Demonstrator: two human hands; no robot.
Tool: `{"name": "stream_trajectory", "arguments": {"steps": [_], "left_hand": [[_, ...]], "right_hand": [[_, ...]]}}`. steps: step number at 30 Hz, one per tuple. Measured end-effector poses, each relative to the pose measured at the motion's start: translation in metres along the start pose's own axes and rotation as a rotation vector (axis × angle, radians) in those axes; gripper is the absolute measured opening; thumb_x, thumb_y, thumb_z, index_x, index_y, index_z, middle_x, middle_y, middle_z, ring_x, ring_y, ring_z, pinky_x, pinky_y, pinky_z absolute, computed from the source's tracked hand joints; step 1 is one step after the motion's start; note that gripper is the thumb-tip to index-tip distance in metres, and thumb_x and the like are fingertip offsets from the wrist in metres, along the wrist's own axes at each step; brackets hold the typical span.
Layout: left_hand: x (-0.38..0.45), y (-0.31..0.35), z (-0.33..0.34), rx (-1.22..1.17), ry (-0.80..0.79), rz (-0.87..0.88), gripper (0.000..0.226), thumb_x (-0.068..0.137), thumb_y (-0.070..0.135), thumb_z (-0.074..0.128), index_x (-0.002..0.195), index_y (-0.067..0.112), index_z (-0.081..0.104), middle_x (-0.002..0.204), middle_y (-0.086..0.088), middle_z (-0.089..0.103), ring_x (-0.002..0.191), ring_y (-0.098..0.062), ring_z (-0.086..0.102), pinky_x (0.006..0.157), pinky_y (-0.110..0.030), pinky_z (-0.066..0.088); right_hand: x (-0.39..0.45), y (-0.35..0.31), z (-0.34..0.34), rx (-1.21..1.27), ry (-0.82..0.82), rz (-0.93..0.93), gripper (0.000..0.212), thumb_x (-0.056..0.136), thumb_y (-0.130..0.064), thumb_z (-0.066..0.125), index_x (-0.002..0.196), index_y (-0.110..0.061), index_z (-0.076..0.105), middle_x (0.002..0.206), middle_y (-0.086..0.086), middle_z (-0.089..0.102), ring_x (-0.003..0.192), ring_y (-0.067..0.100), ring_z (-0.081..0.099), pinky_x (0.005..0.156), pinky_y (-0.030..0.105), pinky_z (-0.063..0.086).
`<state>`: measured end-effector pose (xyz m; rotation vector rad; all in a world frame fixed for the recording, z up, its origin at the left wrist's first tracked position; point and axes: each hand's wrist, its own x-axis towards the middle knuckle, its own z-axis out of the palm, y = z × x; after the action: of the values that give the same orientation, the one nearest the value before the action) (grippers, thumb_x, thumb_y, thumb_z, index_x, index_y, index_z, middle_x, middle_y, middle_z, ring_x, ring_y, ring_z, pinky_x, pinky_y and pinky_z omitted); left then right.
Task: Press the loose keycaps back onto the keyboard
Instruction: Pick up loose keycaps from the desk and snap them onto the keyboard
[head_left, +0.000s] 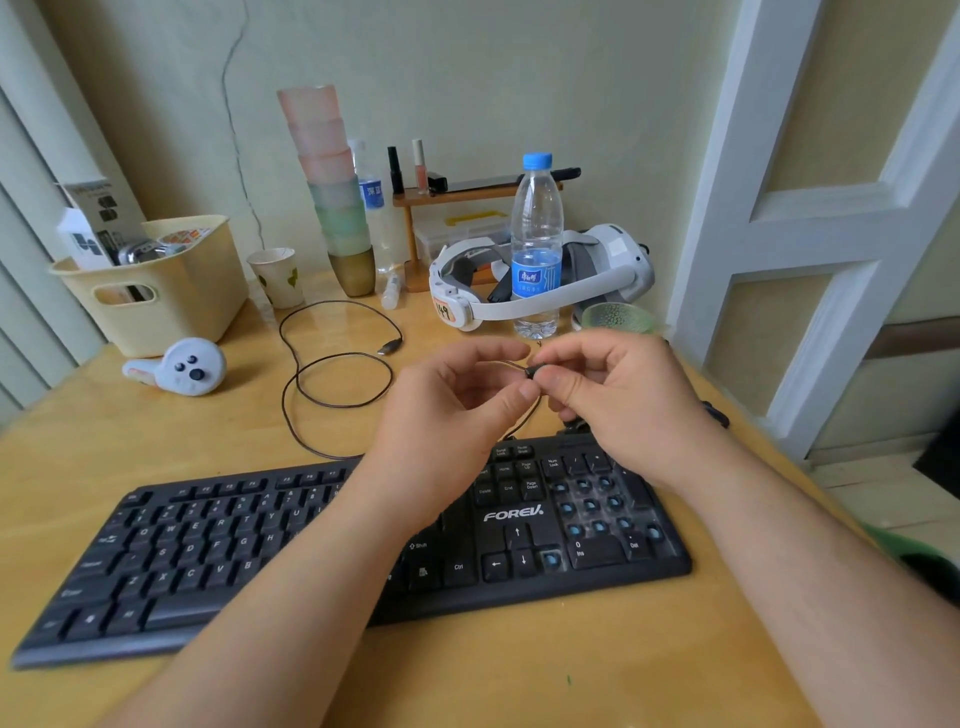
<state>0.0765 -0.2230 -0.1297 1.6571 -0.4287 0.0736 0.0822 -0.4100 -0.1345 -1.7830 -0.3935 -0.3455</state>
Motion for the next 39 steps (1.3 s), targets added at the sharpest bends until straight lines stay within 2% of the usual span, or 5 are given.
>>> {"name": "stream_trajectory", "arguments": {"steps": [4, 9, 18, 27, 39], "left_hand": [[0.001, -0.003, 0.001, 0.009, 0.036, 0.039, 0.021, 0.095, 0.01, 0.074, 0.109, 0.026, 0.074, 0.09, -0.005, 0.078, 0.083, -0.03, 0.072, 0.082, -0.036, 0.062], [0.001, -0.002, 0.001, -0.086, 0.045, -0.005, 0.015, 0.096, 0.008, 0.072, 0.107, 0.019, 0.075, 0.087, -0.004, 0.077, 0.076, -0.015, 0.069, 0.076, -0.027, 0.058], [0.002, -0.004, 0.002, -0.111, 0.054, -0.048, 0.015, 0.1, 0.012, 0.067, 0.104, 0.021, 0.078, 0.088, 0.001, 0.077, 0.081, -0.014, 0.068, 0.084, -0.031, 0.062], [0.004, -0.005, 0.005, -0.189, 0.064, -0.105, 0.016, 0.102, 0.01, 0.064, 0.115, 0.012, 0.073, 0.084, -0.001, 0.071, 0.077, -0.015, 0.064, 0.079, -0.03, 0.06], [0.0, -0.002, 0.006, 0.047, 0.037, -0.101, 0.009, 0.099, 0.023, 0.07, 0.099, 0.022, 0.079, 0.091, -0.013, 0.077, 0.073, -0.012, 0.065, 0.083, -0.041, 0.062]], "right_hand": [[0.0, -0.001, -0.001, 0.071, -0.007, 0.016, 0.029, 0.094, -0.001, 0.07, 0.101, -0.028, 0.075, 0.08, 0.0, 0.075, 0.072, 0.016, 0.072, 0.067, 0.026, 0.057], [0.0, -0.002, -0.001, 0.072, -0.02, -0.009, 0.034, 0.094, 0.0, 0.069, 0.104, -0.033, 0.073, 0.085, 0.001, 0.076, 0.076, 0.019, 0.074, 0.07, 0.03, 0.058], [-0.001, 0.001, -0.001, -0.011, -0.012, -0.045, 0.038, 0.09, -0.001, 0.075, 0.101, -0.037, 0.074, 0.086, -0.006, 0.07, 0.075, 0.019, 0.073, 0.069, 0.03, 0.059], [-0.001, 0.004, 0.0, -0.117, 0.024, -0.084, 0.033, 0.086, -0.009, 0.081, 0.1, -0.038, 0.075, 0.084, -0.006, 0.07, 0.075, 0.021, 0.071, 0.074, 0.051, 0.062], [-0.001, -0.001, -0.011, -0.384, -0.022, -0.13, 0.024, 0.081, -0.024, 0.087, 0.094, -0.041, 0.075, 0.084, -0.013, 0.07, 0.078, 0.011, 0.066, 0.07, 0.027, 0.057]]}}
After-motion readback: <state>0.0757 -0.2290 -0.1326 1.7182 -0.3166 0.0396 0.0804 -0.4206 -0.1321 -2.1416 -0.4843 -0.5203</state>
